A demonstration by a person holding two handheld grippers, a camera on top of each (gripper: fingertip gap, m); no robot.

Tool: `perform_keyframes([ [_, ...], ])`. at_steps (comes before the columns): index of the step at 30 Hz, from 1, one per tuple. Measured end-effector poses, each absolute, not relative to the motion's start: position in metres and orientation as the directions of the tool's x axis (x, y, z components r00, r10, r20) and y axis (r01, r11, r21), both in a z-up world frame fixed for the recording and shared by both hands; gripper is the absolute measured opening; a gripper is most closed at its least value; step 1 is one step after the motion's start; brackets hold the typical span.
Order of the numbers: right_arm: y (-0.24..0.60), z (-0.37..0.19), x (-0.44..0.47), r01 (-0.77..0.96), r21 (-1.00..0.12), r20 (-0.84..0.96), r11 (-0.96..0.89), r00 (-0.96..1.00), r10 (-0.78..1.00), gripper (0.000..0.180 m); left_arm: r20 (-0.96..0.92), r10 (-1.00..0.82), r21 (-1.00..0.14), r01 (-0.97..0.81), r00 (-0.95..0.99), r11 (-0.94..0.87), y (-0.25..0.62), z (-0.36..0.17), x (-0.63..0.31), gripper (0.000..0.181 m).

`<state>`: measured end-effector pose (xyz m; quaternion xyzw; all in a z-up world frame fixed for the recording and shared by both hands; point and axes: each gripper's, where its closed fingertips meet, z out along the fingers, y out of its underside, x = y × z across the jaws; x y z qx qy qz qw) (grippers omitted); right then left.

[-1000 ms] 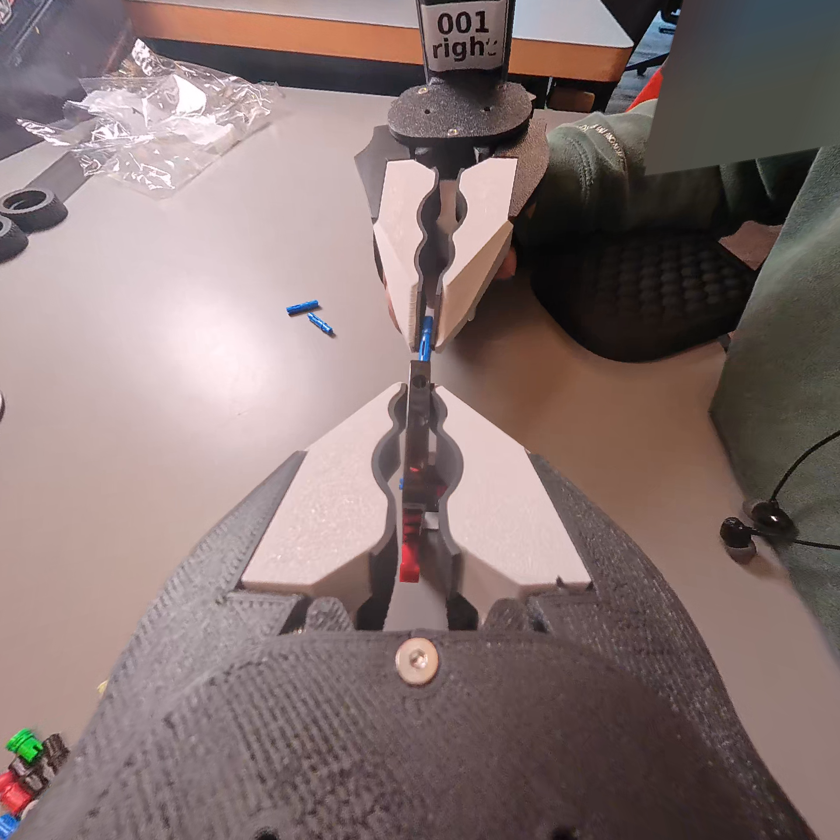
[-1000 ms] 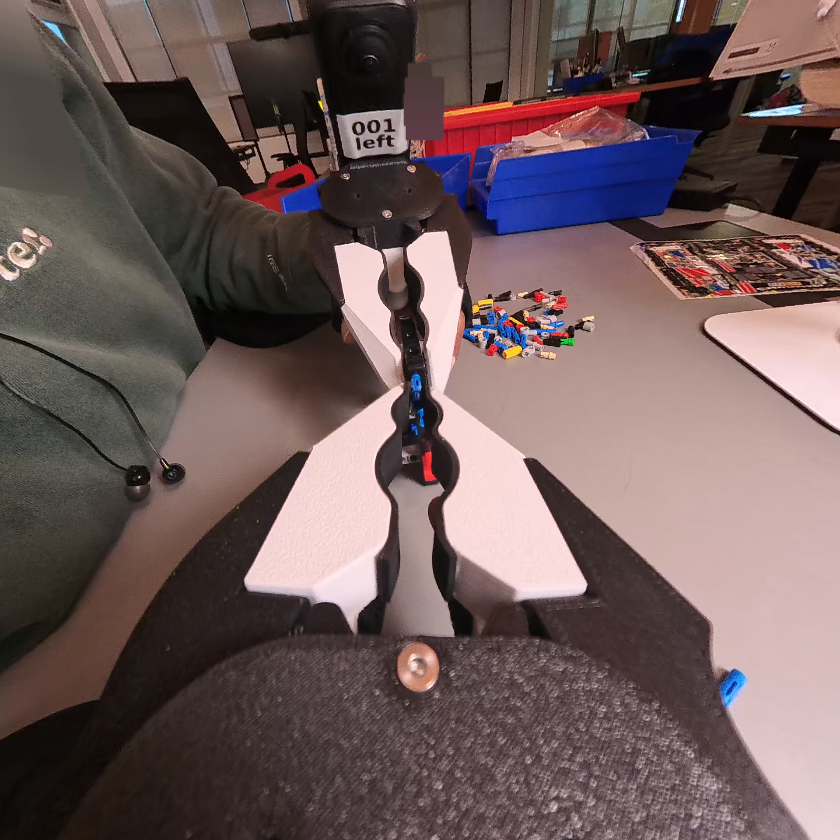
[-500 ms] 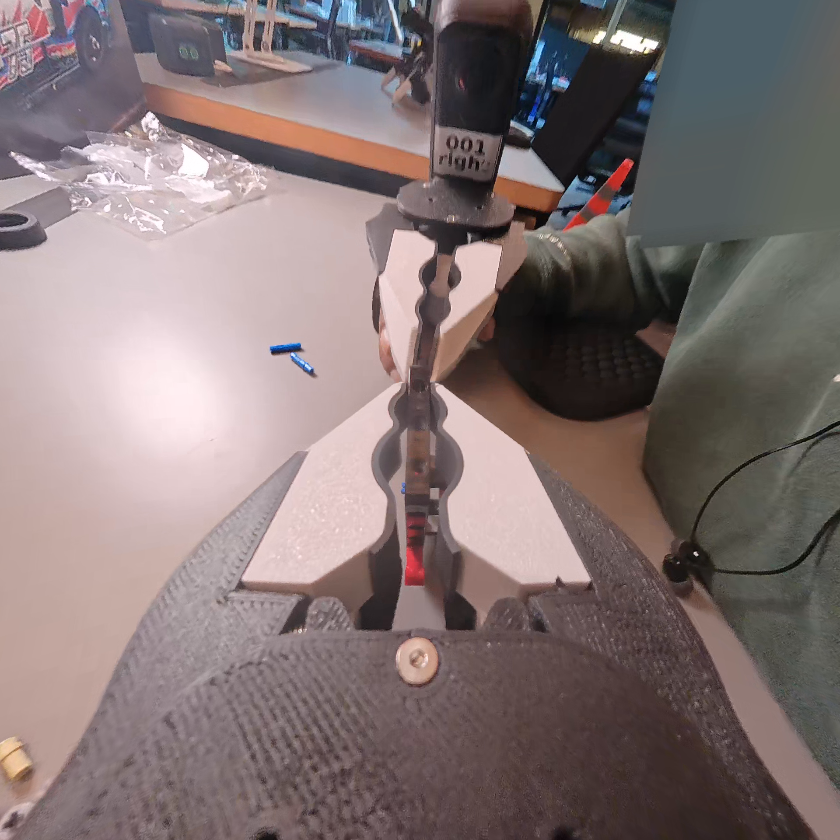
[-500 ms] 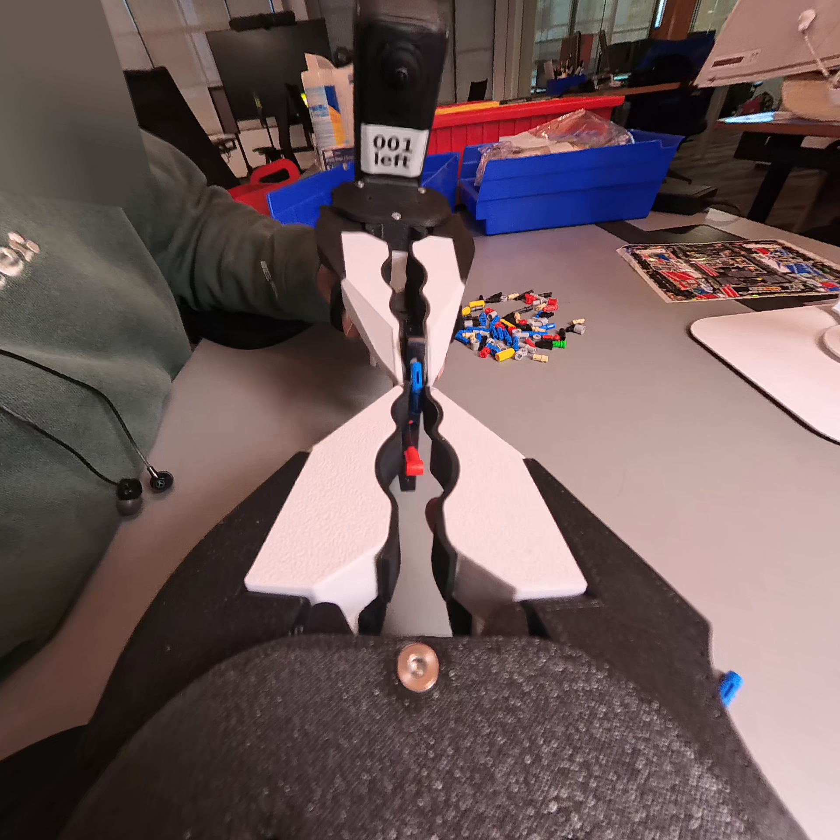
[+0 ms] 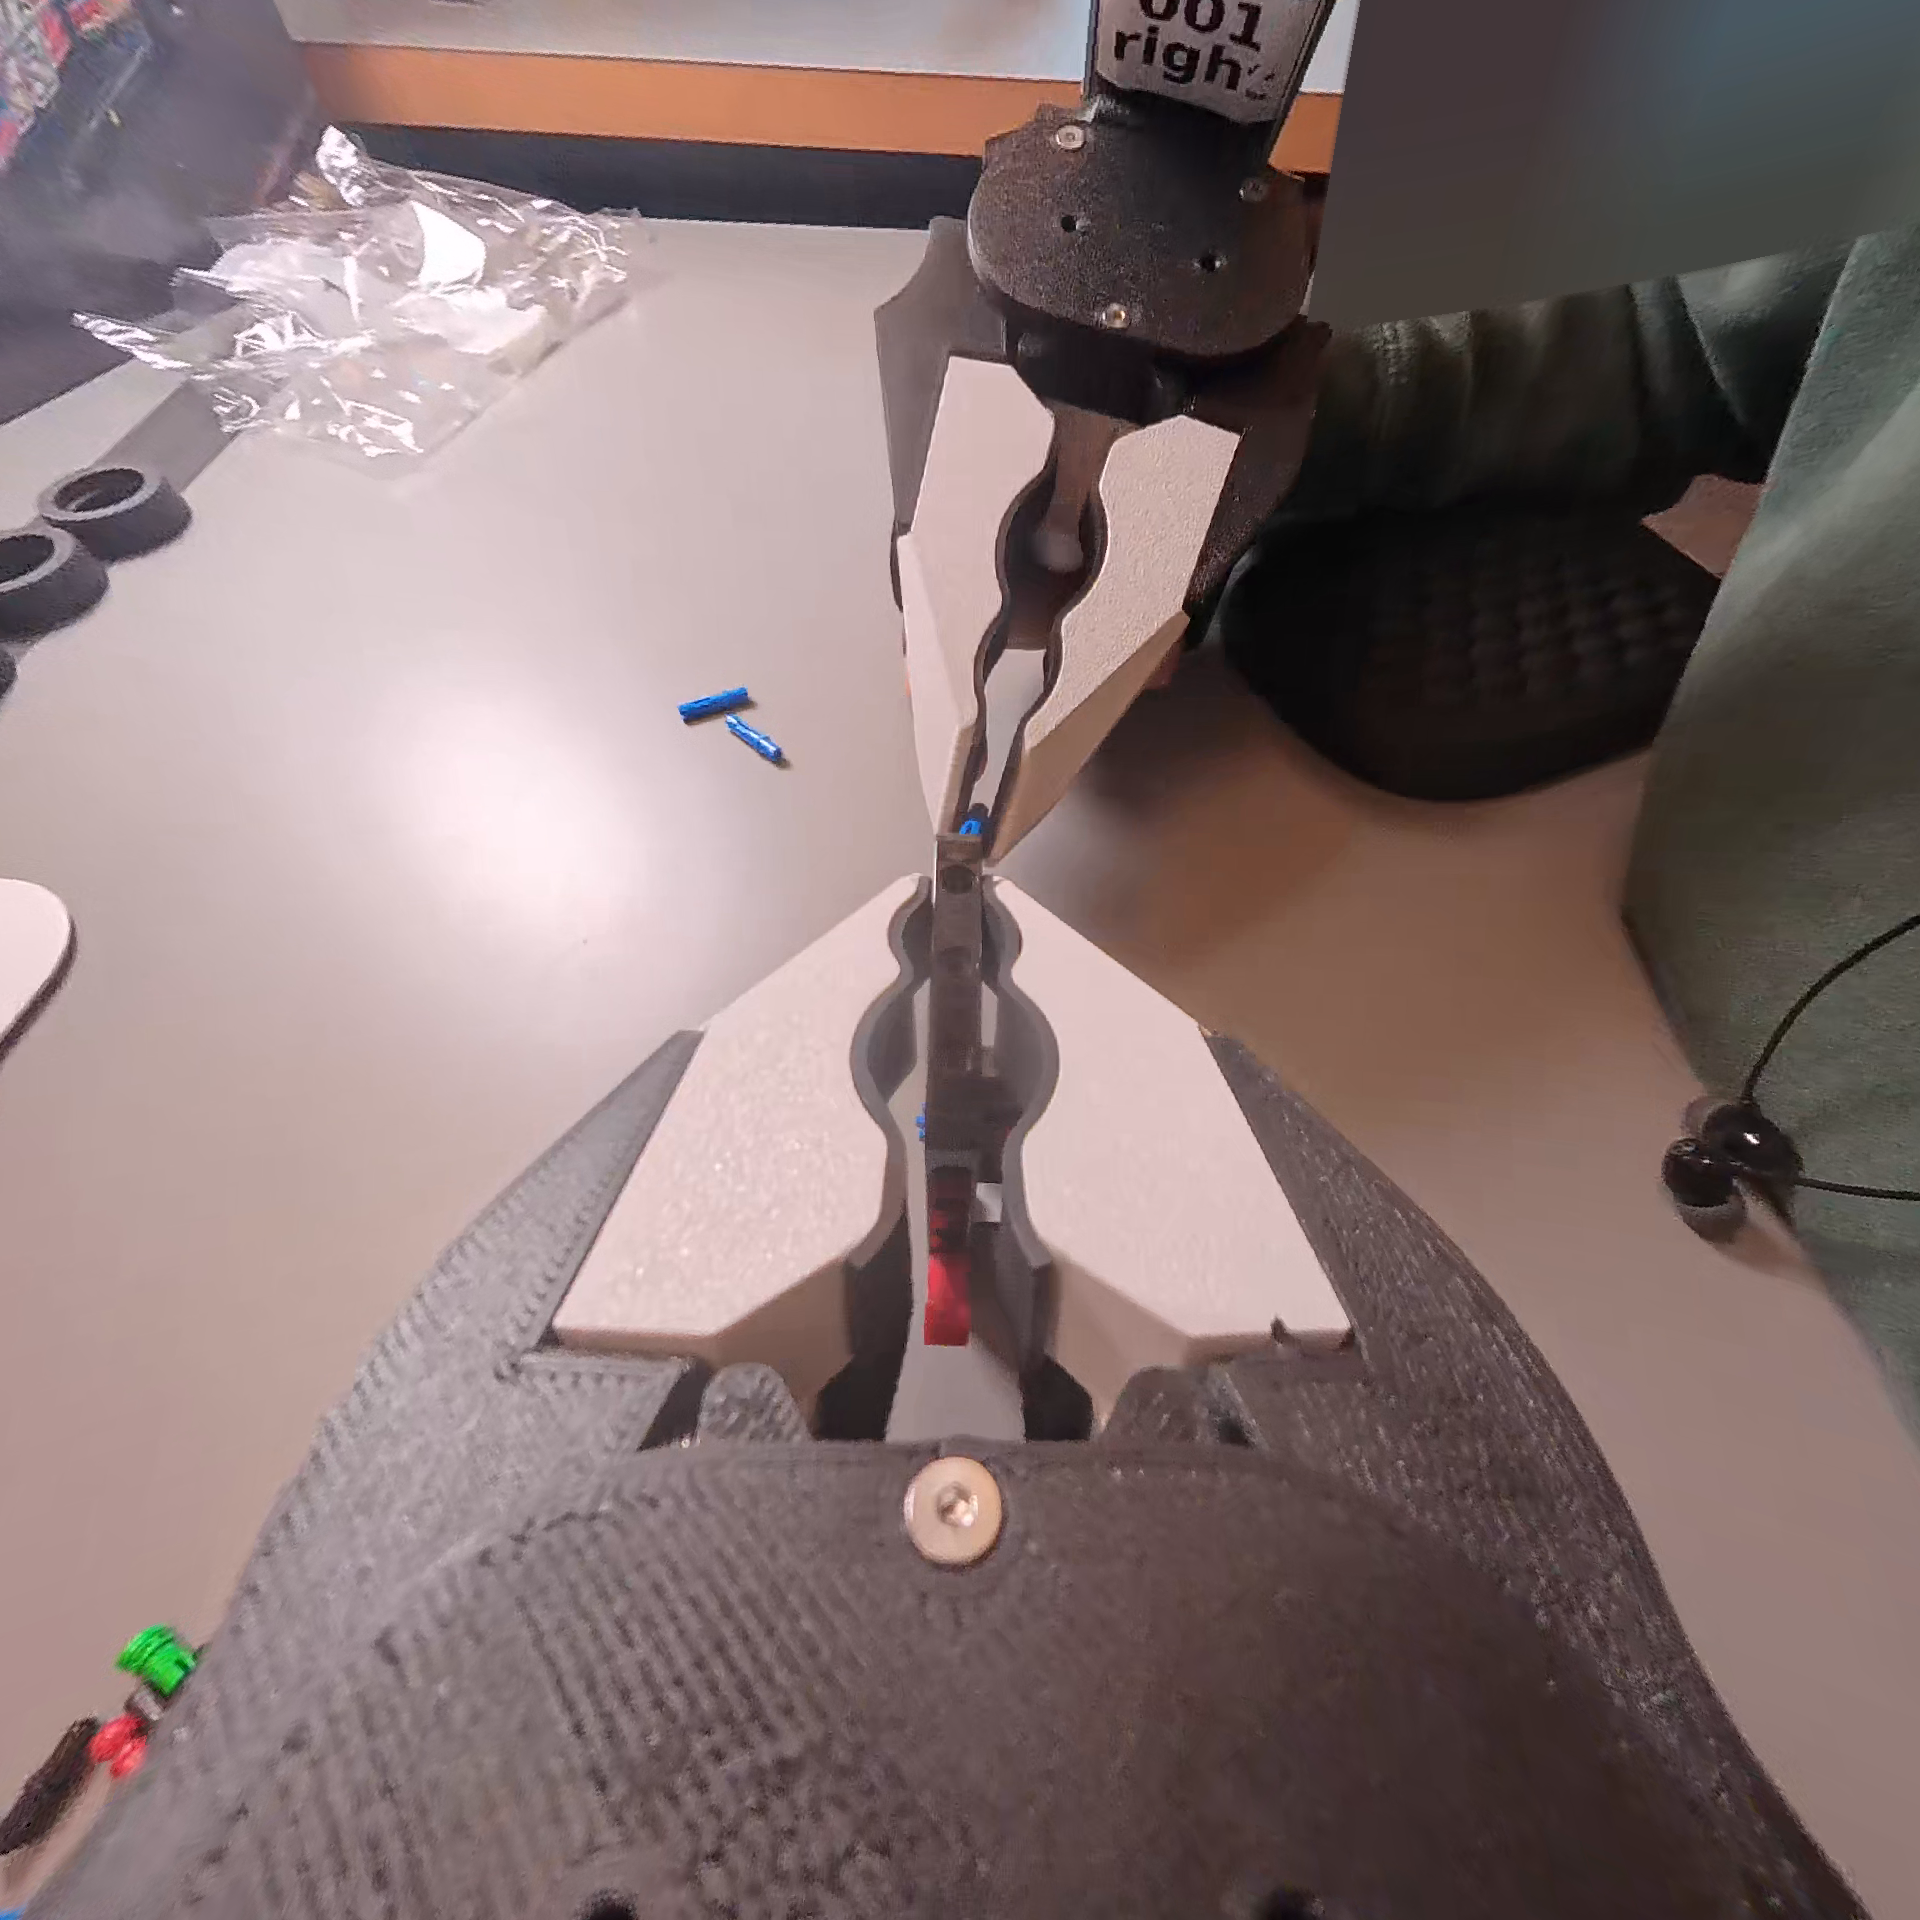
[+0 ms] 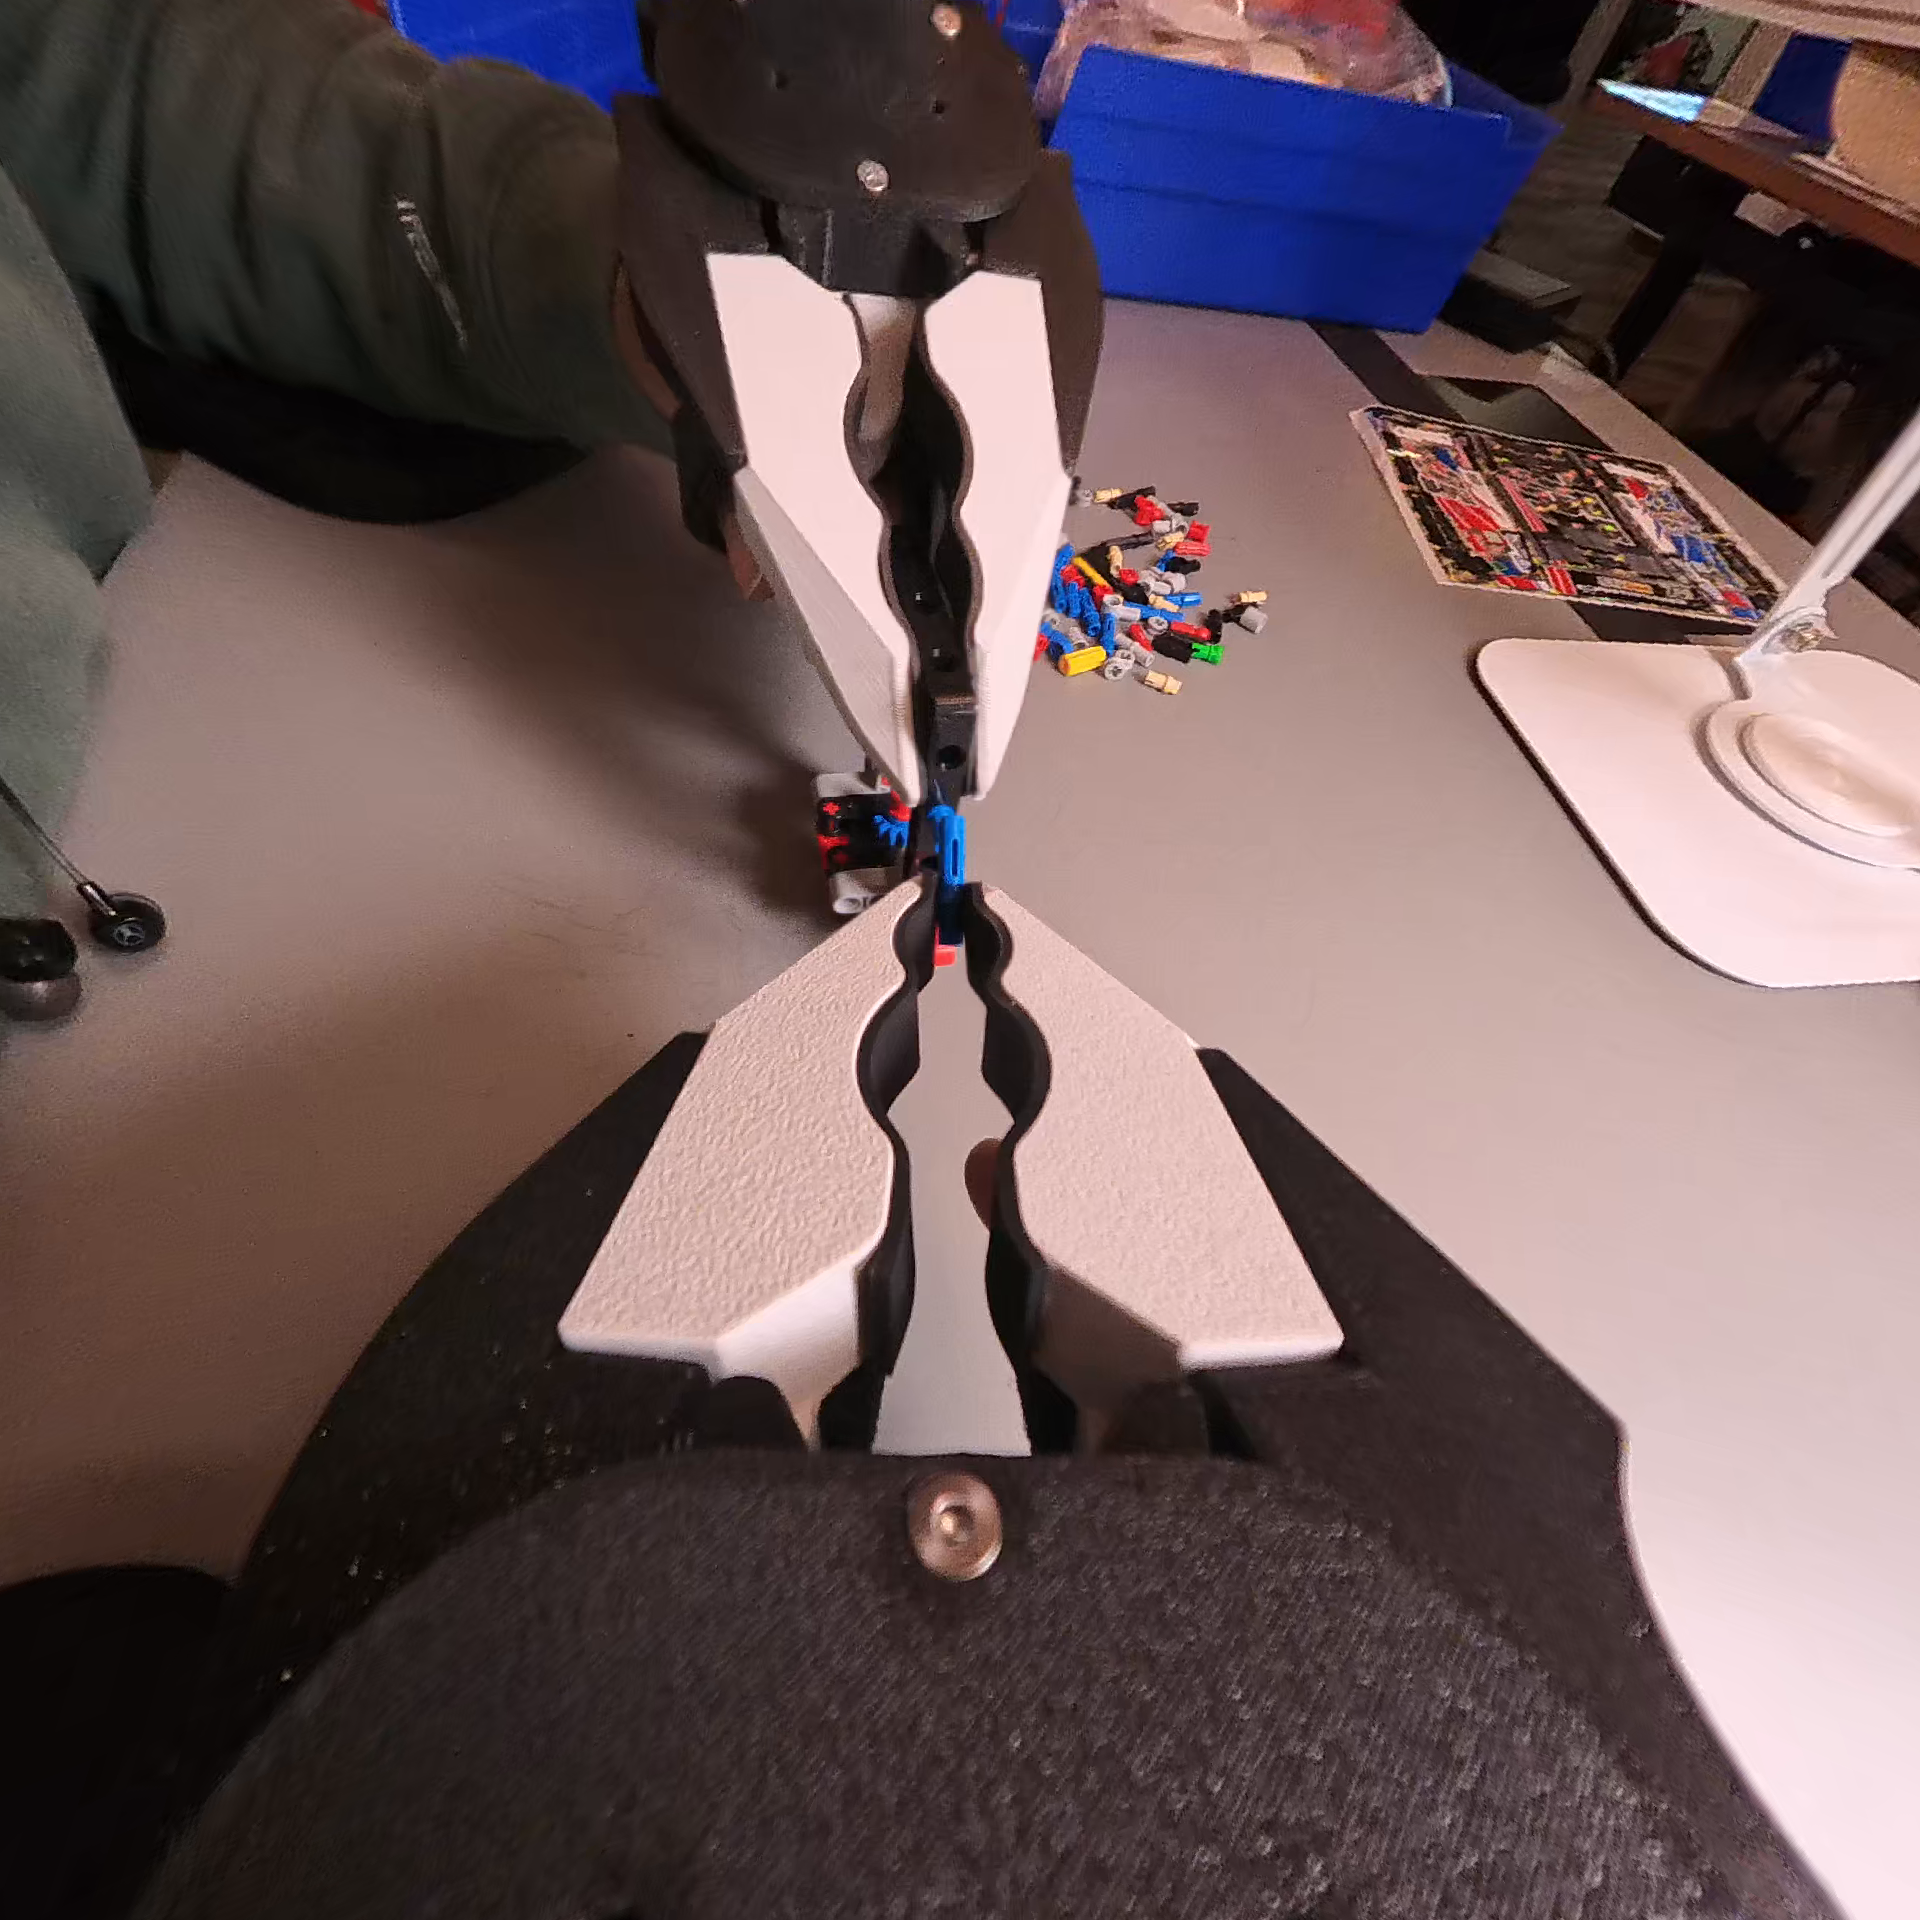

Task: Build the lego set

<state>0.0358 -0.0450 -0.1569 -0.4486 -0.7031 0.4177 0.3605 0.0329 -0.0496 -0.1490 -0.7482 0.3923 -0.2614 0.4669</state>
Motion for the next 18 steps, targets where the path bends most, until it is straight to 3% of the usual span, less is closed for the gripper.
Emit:
perform_keyframes([
  [18, -0.041, -0.158, 0.041, 0.337, -0.891, 0.176, 0.304, -0.360, 0.916, 0.003, 0.003, -0.835, -0.890, -0.379, 0.551, -0.253, -0.044, -0.154, 0.048, 0.013],
])
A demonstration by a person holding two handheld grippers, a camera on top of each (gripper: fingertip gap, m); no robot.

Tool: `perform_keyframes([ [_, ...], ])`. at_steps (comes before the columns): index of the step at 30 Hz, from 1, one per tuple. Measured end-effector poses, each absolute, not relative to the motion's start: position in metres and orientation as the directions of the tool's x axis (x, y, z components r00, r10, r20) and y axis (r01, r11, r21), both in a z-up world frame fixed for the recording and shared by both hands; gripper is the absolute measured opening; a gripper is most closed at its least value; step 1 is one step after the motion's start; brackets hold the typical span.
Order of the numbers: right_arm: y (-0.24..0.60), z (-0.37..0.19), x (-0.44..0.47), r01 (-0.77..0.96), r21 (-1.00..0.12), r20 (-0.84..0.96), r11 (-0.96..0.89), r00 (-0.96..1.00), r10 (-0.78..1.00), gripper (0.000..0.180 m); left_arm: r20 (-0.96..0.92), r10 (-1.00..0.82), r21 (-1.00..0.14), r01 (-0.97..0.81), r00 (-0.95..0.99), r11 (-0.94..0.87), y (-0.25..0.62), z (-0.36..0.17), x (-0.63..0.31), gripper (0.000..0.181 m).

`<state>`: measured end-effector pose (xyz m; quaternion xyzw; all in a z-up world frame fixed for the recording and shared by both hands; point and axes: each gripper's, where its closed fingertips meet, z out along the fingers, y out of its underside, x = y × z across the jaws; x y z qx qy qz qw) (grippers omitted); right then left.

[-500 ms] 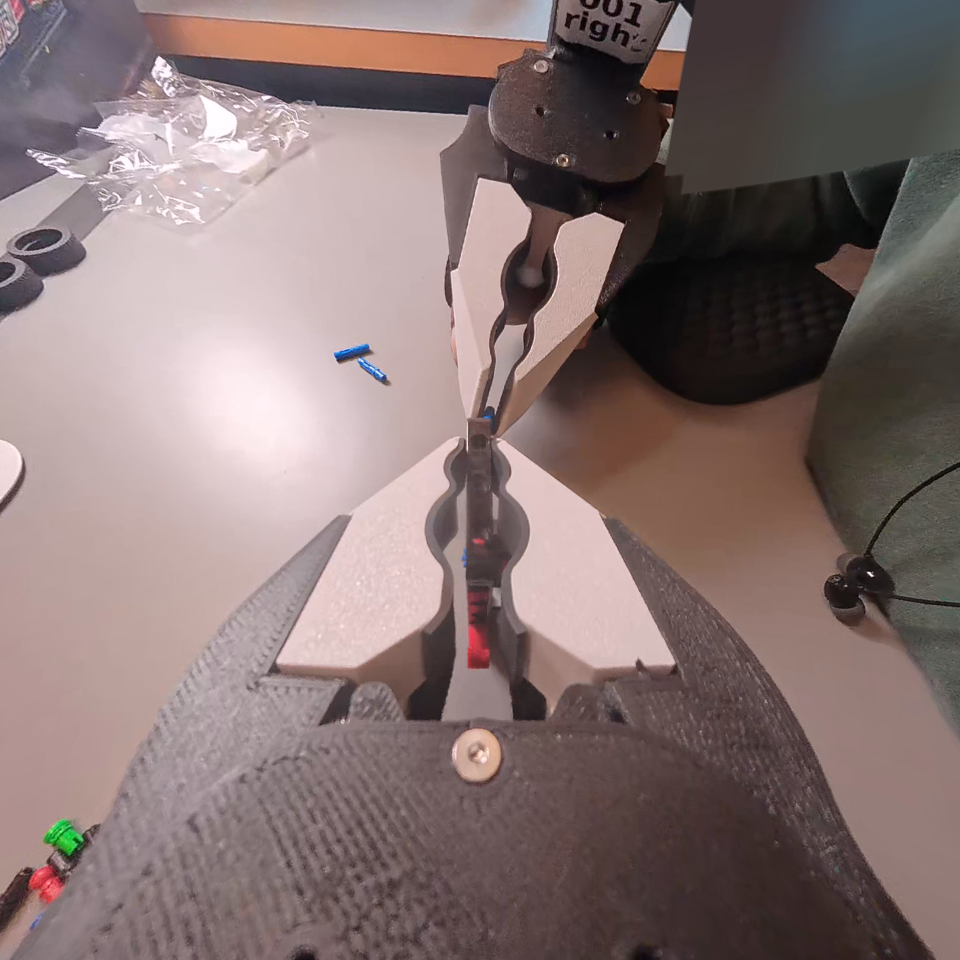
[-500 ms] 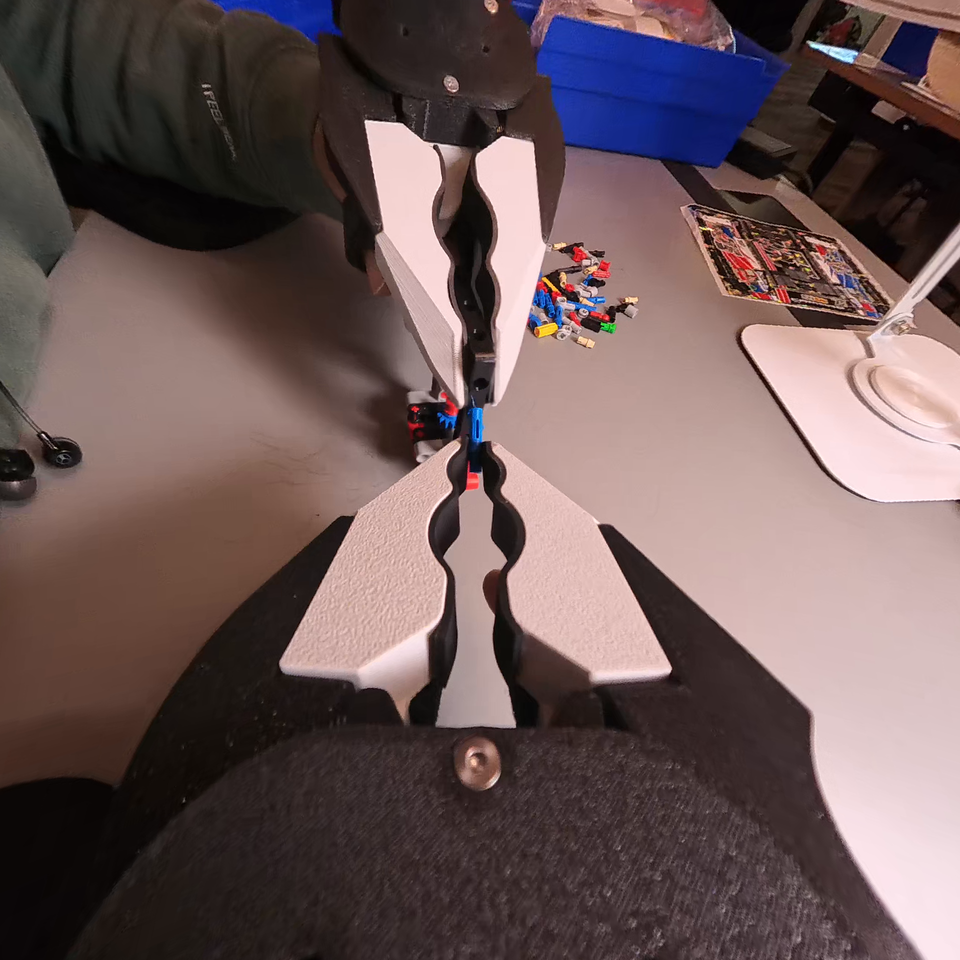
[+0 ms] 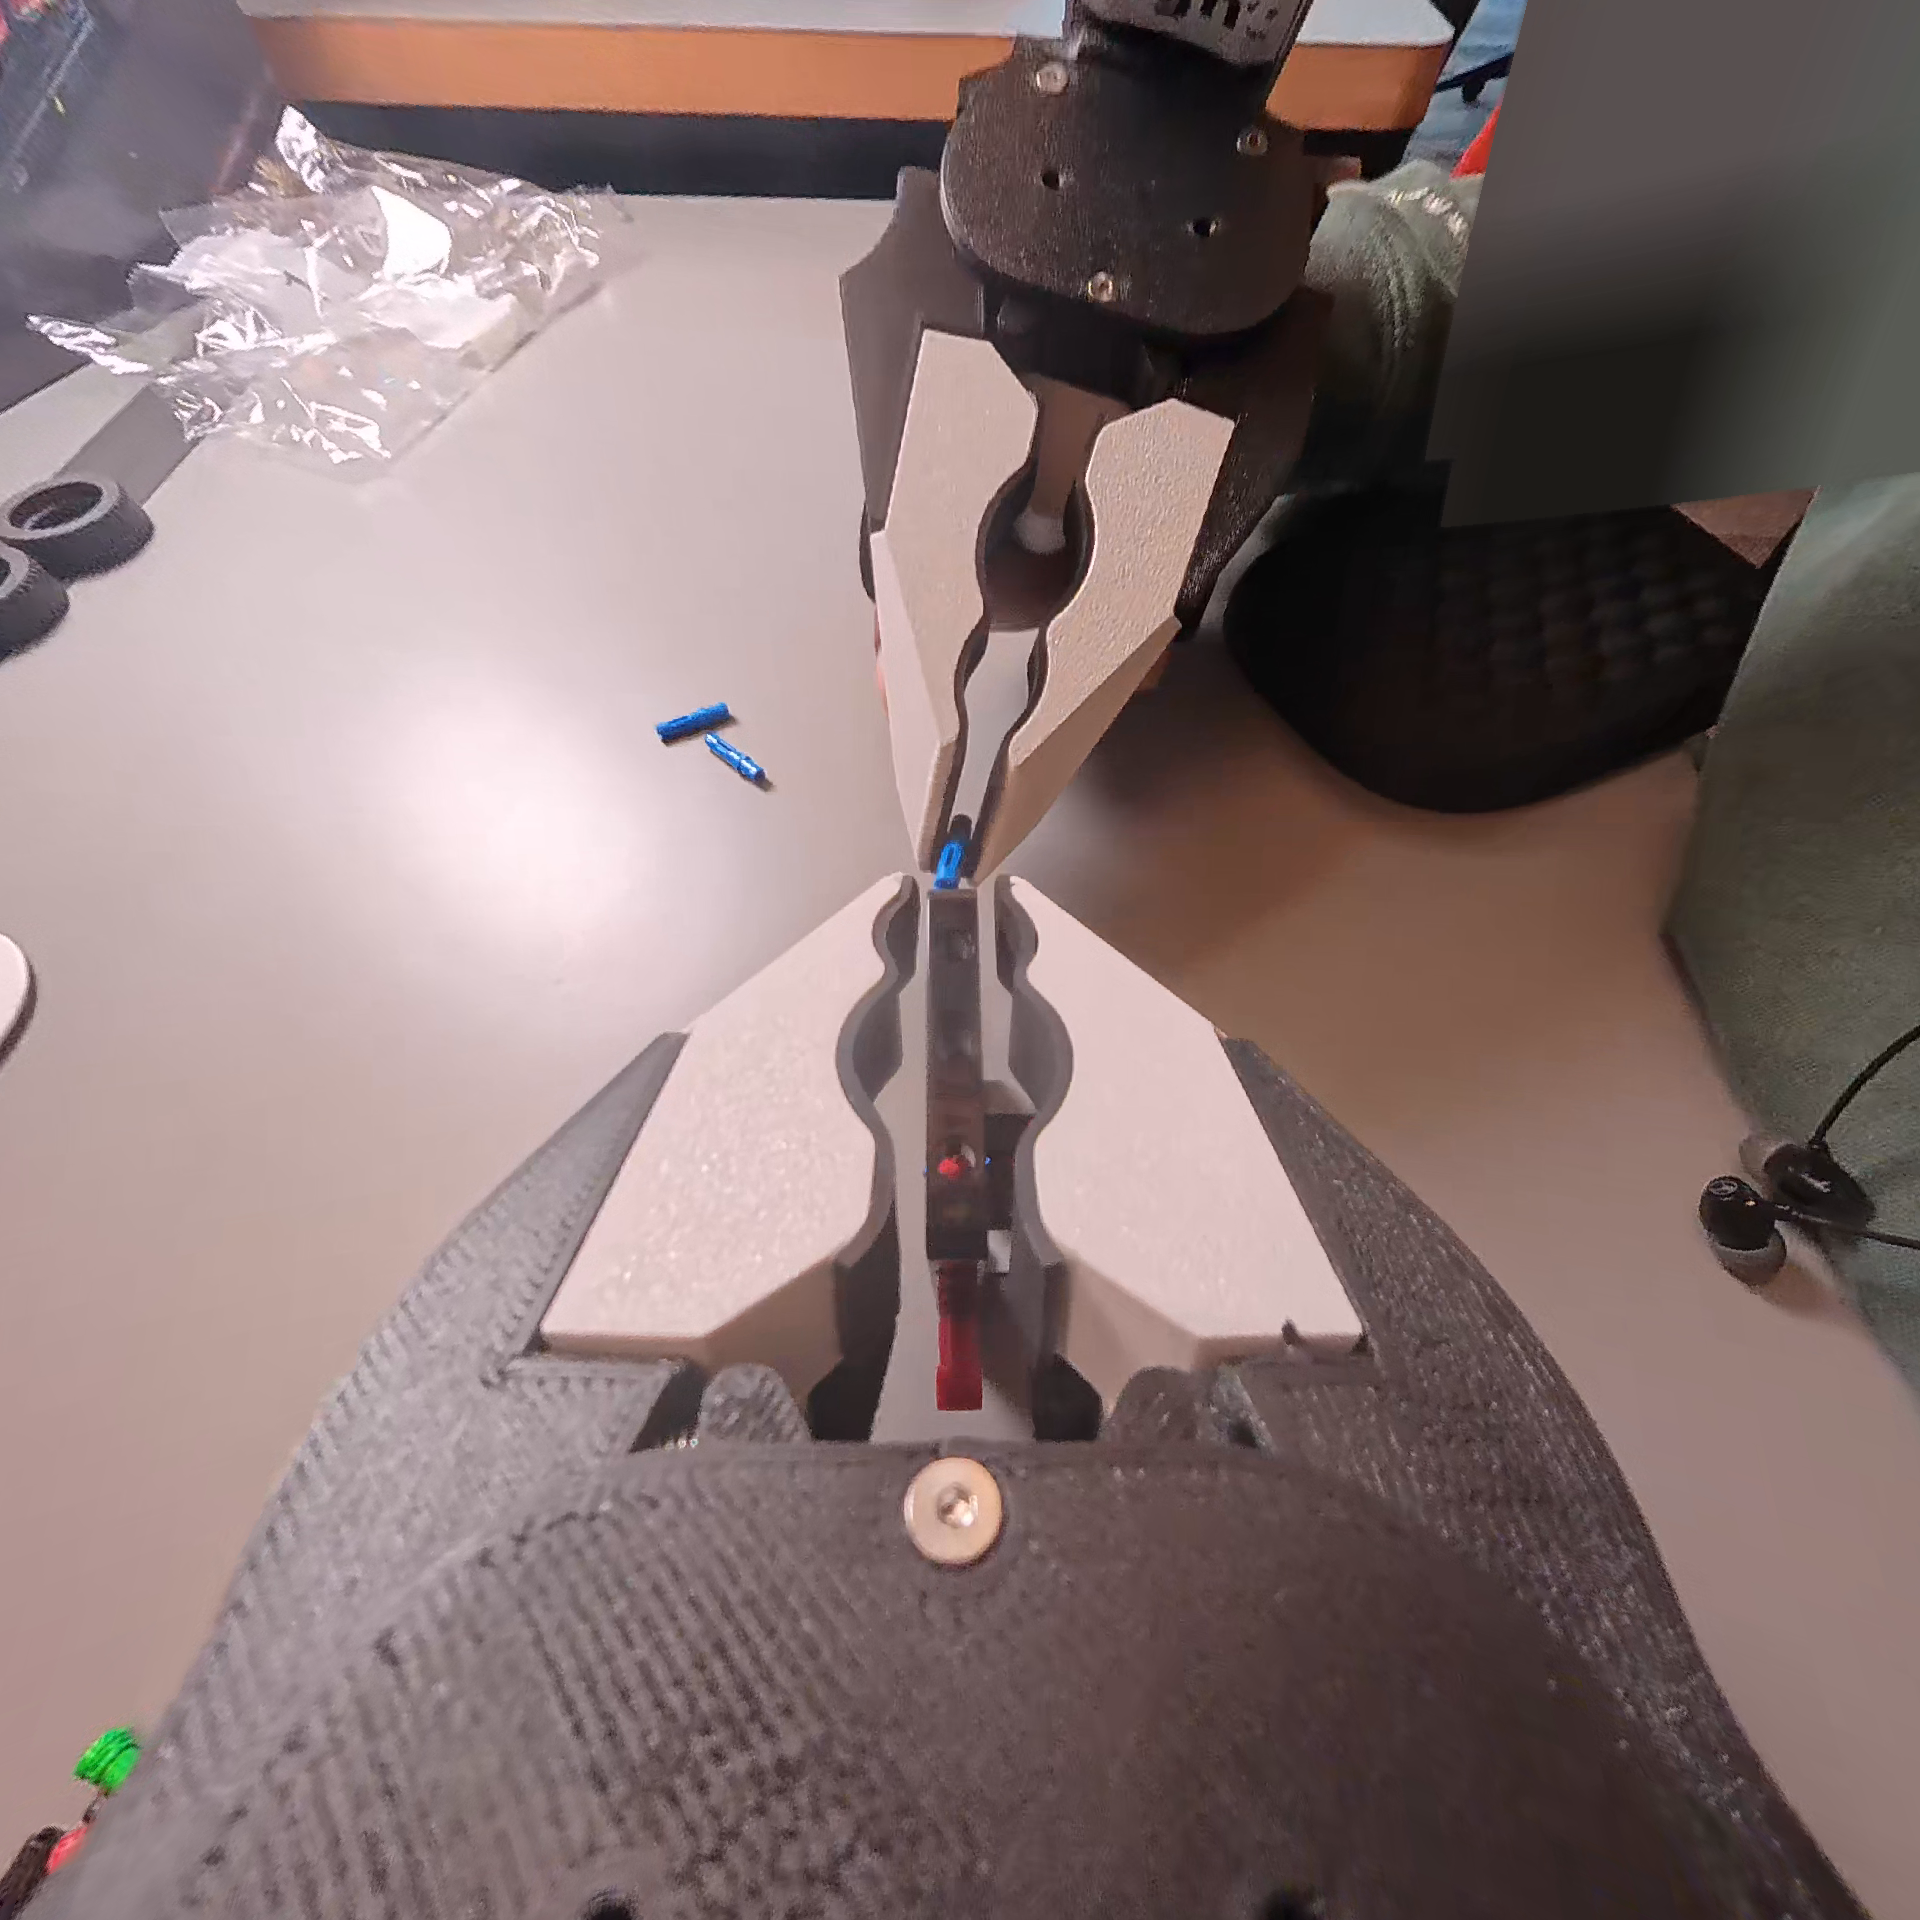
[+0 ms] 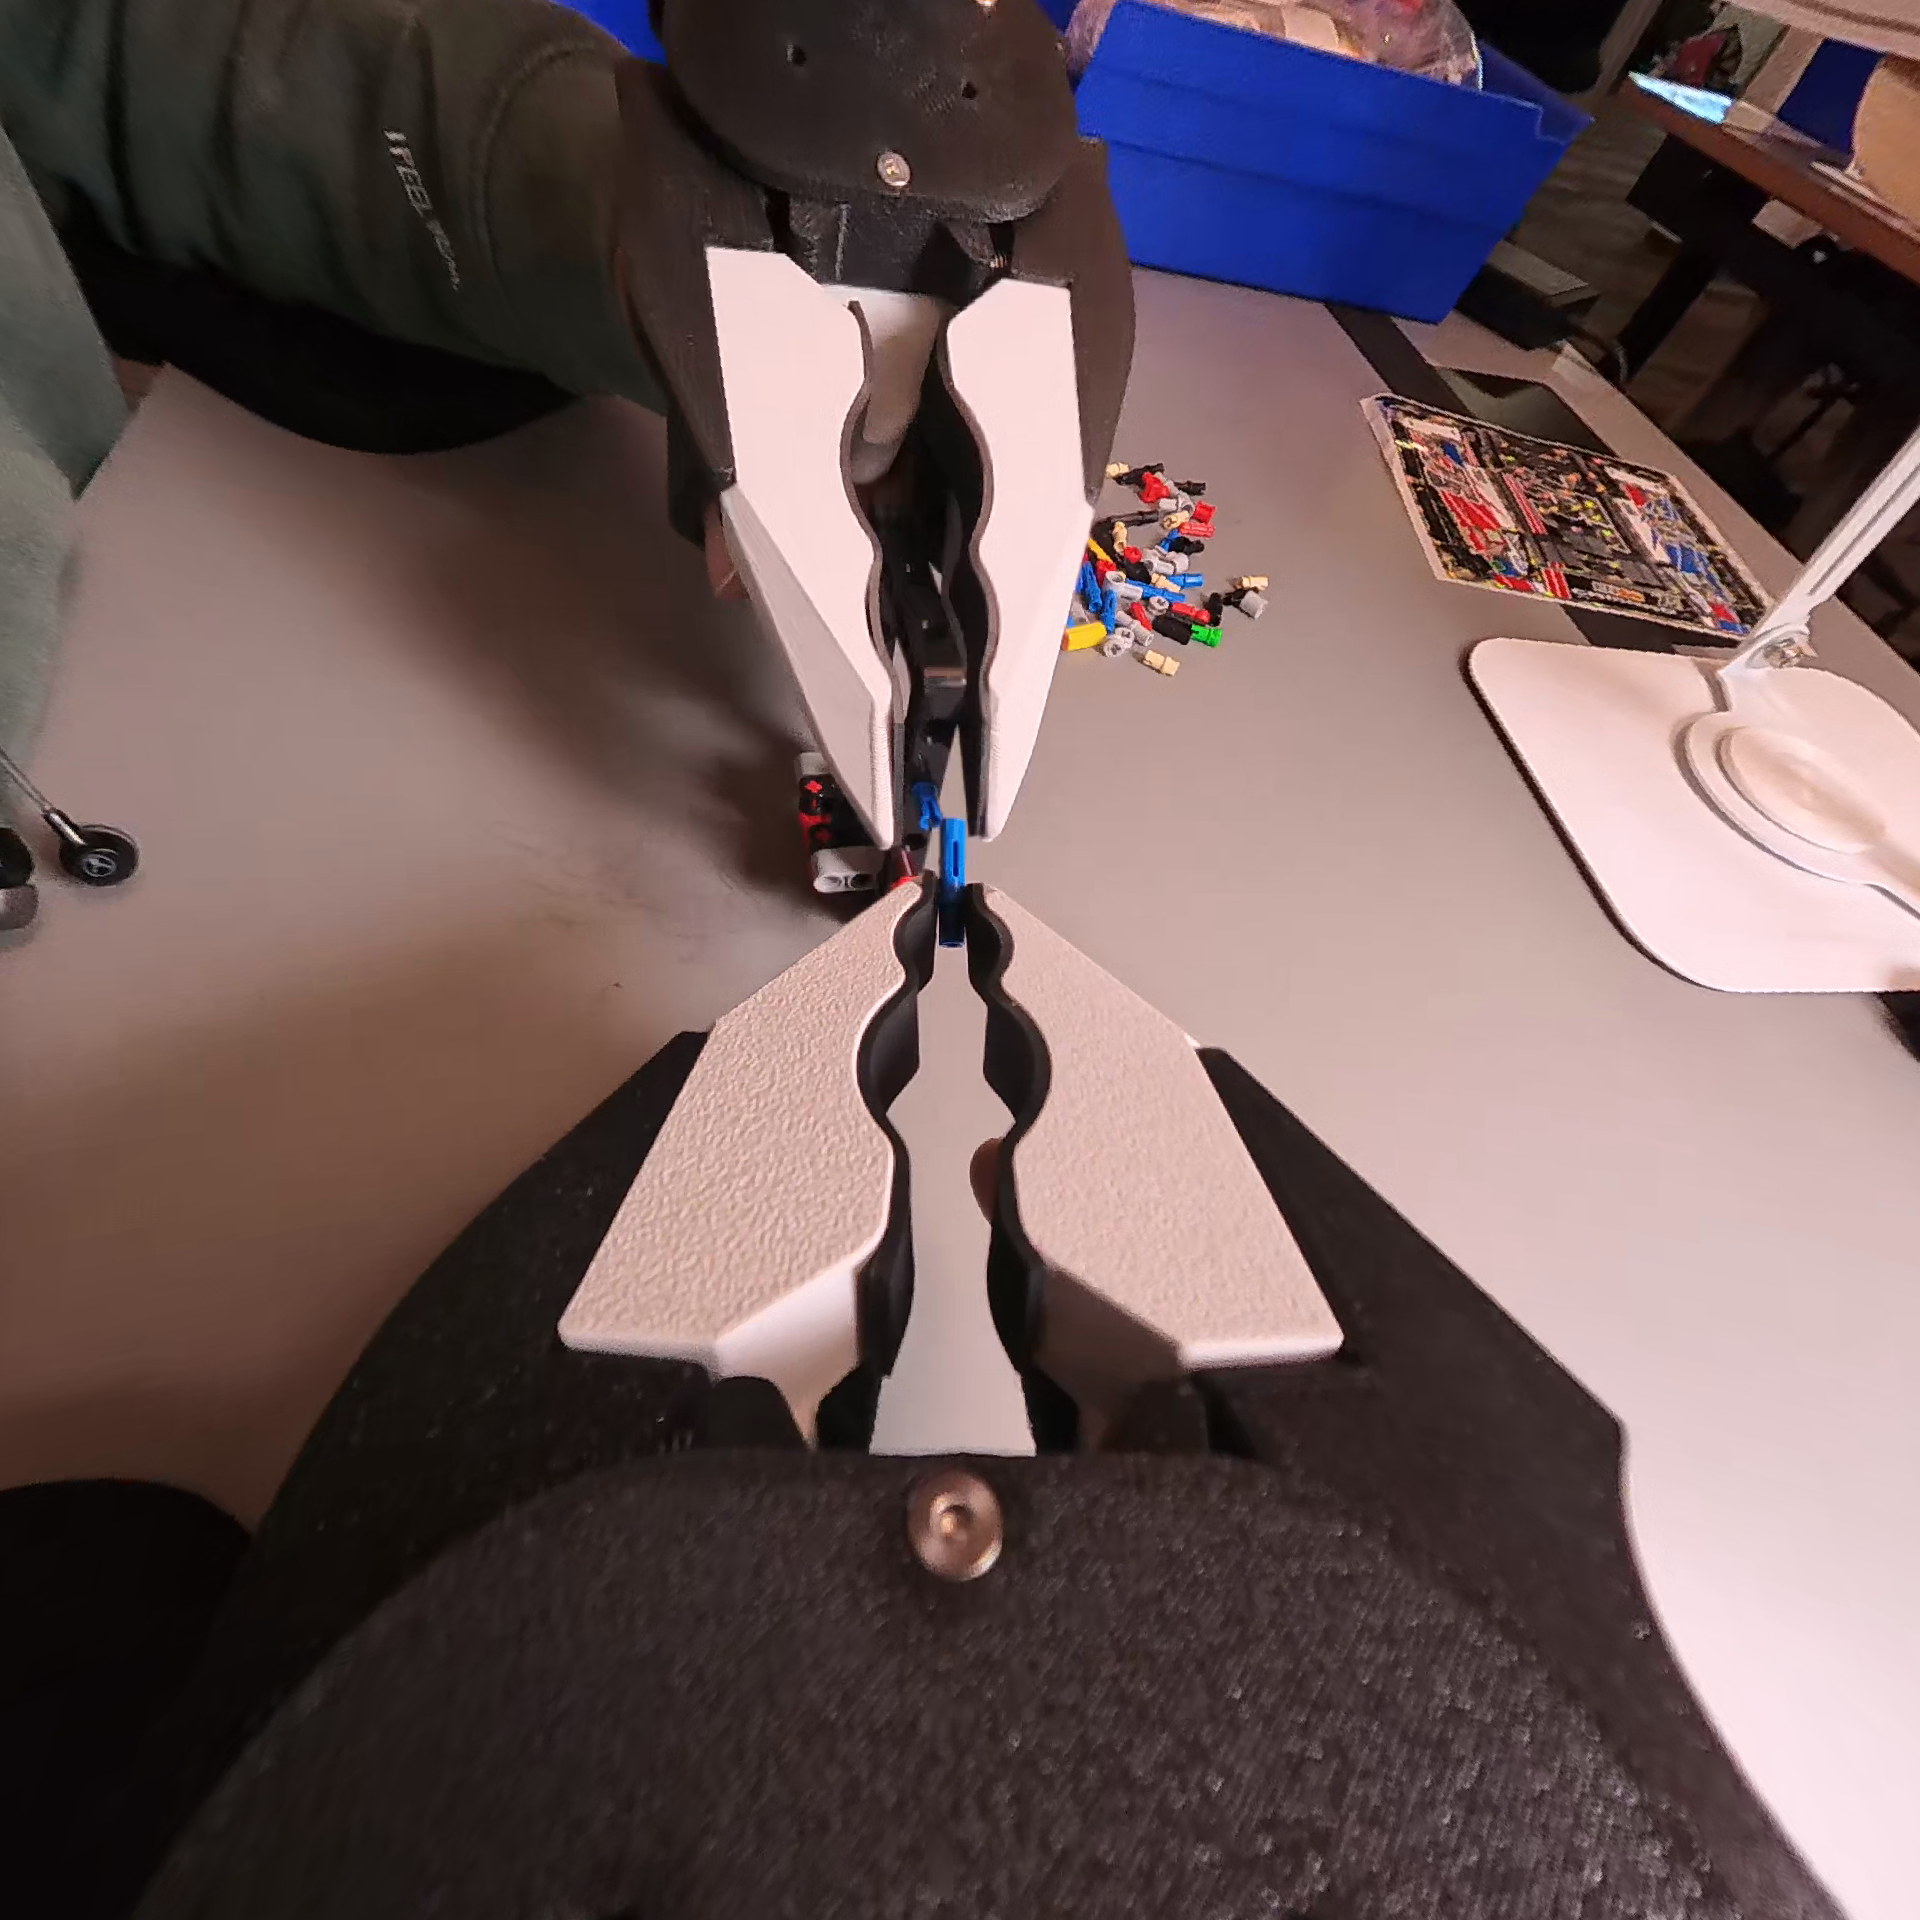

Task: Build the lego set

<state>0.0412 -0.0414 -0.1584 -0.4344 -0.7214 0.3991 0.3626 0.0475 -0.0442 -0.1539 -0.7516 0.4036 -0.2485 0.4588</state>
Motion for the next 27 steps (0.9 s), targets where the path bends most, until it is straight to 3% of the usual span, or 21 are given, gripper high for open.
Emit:
perform_keyframes([
  [11, -0.051, -0.145, 0.042, 0.261, -0.916, 0.192, 0.306, -0.387, 0.902, 0.003, -0.015, -0.853, -0.905, -0.371, 0.521, -0.210, -0.049, -0.144, 0.051, 0.006],
  [19, -0.040, -0.116, 0.045, 0.119, -0.991, 0.008, 0.059, -0.383, 0.924, 0.003, 0.100, -0.852, -0.953, -0.195, 0.514, -0.230, -0.046, -0.128, 0.046, 0.006],
  [27, -0.044, -0.141, 0.041, 0.224, -0.957, 0.087, 0.183, -0.380, 0.921, 0.003, 0.053, -0.855, -0.916, -0.316, 0.516, -0.248, -0.045, -0.144, 0.049, 0.006],
])
